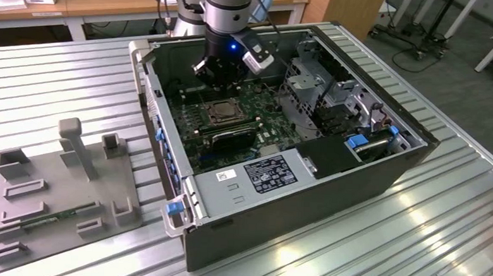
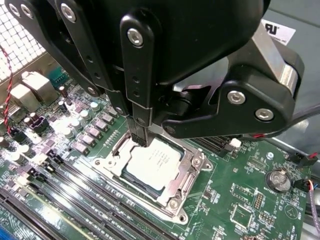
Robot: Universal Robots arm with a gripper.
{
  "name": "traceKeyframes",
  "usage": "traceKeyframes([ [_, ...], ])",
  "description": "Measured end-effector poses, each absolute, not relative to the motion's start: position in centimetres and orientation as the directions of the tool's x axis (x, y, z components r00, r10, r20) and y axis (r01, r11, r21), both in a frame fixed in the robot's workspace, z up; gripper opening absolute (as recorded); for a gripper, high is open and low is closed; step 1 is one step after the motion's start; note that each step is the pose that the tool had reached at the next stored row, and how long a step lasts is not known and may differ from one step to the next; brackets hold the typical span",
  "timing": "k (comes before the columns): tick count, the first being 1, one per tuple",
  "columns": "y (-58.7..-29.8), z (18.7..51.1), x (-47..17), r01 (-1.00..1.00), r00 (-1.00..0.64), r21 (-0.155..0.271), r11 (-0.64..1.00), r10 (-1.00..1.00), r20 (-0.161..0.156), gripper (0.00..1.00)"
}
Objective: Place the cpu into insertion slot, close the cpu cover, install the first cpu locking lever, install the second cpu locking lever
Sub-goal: 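Install the first cpu locking lever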
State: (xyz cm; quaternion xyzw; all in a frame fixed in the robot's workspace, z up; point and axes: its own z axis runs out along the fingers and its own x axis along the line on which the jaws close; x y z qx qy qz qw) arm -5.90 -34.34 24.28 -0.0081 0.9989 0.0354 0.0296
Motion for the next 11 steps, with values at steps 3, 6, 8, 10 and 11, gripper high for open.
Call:
traceKeyframes([
  [3, -34.34, 24.29, -6.23, -0.019, -0.998, 0.074, 0.997, -0.014, -0.064, 0.1],
  [6, -34.34, 24.28, -6.54, -0.019, -0.998, 0.078, 0.997, -0.014, -0.067, 0.1],
  [8, -34.35, 24.29, -6.73, -0.019, -0.997, 0.079, 0.997, -0.013, -0.07, 0.1],
  [10, -34.35, 24.29, -6.9, -0.019, -0.997, 0.081, 0.997, -0.013, -0.071, 0.1],
  [11, -34.35, 24.29, -6.99, -0.019, -0.997, 0.081, 0.997, -0.013, -0.072, 0.1],
])
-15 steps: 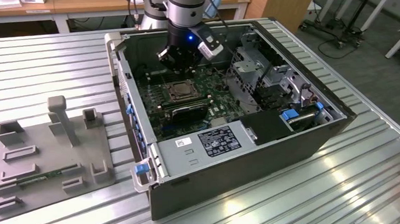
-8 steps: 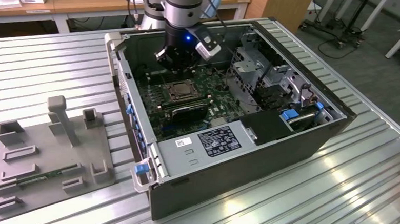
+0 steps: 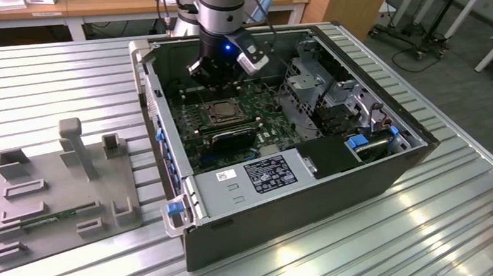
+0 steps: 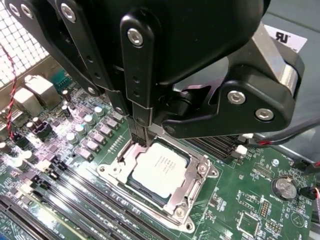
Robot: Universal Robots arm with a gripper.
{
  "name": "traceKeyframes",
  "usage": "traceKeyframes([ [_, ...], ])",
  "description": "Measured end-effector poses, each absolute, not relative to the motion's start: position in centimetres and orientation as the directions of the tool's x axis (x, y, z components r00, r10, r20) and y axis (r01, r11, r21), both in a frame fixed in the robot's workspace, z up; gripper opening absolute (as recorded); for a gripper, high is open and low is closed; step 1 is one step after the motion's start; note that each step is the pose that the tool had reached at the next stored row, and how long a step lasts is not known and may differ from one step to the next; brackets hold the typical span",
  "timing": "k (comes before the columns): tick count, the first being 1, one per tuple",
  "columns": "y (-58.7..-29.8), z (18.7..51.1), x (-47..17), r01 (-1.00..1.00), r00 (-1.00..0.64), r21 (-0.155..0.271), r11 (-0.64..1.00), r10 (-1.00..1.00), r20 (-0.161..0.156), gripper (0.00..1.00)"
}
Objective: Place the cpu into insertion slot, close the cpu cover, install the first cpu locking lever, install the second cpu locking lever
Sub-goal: 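Install the first cpu locking lever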
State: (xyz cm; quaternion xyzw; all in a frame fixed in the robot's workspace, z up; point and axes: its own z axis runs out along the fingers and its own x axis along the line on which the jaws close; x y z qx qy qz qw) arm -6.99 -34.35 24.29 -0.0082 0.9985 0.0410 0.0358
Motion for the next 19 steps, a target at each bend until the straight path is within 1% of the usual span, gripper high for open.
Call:
traceKeyframes([
  [9, -34.34, 24.29, -7.81, -0.02, -0.997, 0.085, 0.996, -0.013, -0.08, 0.1],
  [19, -34.34, 24.29, -8.03, -0.02, -0.997, 0.085, 0.996, -0.013, -0.08, 0.1],
])
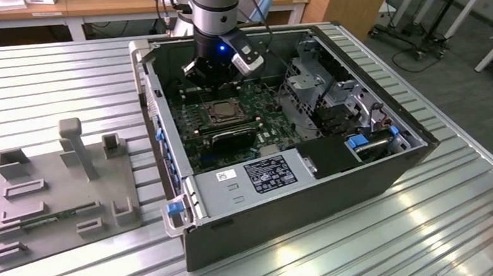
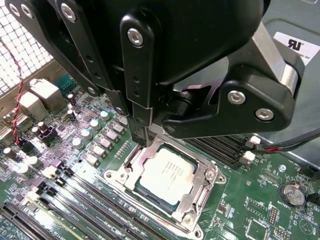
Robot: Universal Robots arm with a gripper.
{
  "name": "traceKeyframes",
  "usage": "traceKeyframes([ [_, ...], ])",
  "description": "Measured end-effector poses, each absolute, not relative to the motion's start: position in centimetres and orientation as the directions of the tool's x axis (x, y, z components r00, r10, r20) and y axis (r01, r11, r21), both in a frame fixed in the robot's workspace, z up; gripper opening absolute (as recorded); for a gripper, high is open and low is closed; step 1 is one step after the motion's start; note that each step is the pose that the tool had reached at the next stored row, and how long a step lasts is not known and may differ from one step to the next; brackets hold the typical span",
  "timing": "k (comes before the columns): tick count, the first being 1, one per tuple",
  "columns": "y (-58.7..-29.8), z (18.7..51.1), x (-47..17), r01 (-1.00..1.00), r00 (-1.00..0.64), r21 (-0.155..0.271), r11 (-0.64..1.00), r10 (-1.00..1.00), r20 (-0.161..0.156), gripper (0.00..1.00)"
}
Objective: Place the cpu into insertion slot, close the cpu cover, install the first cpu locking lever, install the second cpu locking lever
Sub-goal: 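Install the first cpu locking lever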
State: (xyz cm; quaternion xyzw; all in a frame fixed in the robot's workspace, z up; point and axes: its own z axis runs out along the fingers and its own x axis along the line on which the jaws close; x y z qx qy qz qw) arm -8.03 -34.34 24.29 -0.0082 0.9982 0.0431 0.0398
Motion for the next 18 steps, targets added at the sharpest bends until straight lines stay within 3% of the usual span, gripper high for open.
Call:
traceKeyframes([
  [18, -34.34, 24.29, -8.66, -0.02, -0.996, 0.085, 0.996, -0.013, -0.084, 0.1],
])
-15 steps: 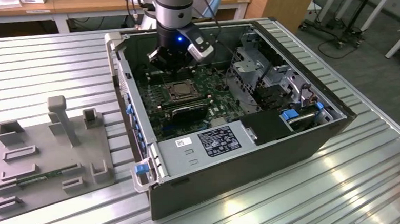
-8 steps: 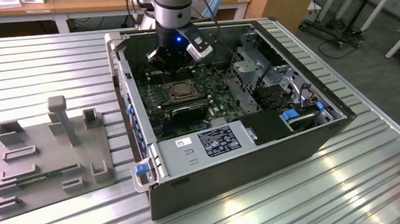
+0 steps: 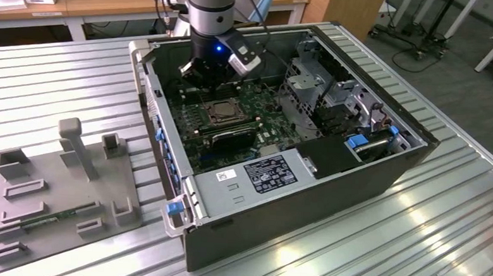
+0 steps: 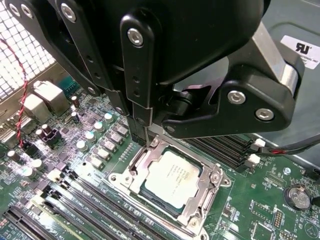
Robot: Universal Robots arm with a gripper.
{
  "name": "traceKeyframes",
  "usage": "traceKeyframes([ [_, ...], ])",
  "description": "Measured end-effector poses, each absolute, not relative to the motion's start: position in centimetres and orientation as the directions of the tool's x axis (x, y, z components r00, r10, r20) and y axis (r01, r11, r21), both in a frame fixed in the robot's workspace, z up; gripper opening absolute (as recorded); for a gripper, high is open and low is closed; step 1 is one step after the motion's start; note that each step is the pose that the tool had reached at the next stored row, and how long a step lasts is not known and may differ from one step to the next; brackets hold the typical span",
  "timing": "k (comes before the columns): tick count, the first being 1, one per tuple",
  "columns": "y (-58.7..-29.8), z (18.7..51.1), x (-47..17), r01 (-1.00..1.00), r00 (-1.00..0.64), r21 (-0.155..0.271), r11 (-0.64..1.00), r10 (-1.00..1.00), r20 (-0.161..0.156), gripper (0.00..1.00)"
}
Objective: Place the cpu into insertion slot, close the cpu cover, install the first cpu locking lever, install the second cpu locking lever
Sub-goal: 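Install the first cpu locking lever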
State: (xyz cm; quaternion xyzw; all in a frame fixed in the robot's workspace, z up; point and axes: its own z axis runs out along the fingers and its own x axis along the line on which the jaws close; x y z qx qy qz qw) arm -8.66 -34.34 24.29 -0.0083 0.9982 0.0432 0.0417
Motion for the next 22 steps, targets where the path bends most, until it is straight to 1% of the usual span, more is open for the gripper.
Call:
traceKeyframes([
  [22, -34.3, 24.3, -10.7, -0.021, -0.995, 0.085, 0.996, -0.013, -0.097, 0.1],
])
